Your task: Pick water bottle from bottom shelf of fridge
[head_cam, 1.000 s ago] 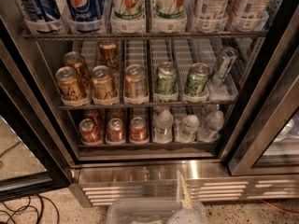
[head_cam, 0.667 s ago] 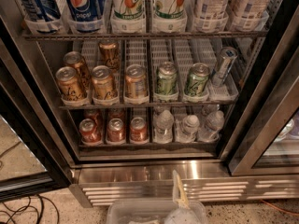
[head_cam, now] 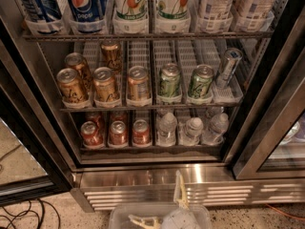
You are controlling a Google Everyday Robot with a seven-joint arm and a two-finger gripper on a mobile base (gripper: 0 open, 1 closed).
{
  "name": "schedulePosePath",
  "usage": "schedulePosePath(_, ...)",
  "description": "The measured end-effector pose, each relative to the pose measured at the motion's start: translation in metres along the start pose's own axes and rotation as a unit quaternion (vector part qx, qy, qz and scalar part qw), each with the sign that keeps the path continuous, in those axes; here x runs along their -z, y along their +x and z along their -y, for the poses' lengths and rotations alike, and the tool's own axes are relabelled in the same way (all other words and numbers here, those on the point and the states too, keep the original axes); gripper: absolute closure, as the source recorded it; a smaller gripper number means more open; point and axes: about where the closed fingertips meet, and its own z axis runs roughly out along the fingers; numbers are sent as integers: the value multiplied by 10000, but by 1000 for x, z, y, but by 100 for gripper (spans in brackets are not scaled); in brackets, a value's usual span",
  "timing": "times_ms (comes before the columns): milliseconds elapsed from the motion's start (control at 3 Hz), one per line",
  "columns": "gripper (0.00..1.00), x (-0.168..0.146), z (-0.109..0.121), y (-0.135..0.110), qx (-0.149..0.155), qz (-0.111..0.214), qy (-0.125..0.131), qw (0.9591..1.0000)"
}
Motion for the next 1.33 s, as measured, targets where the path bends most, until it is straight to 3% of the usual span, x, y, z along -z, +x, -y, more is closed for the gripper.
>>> schedulePosePath(667,0,-21,21,5,-130,259,750,9968)
schedulePosePath(1333,4,-29,64,16,-189,224,1582,9870)
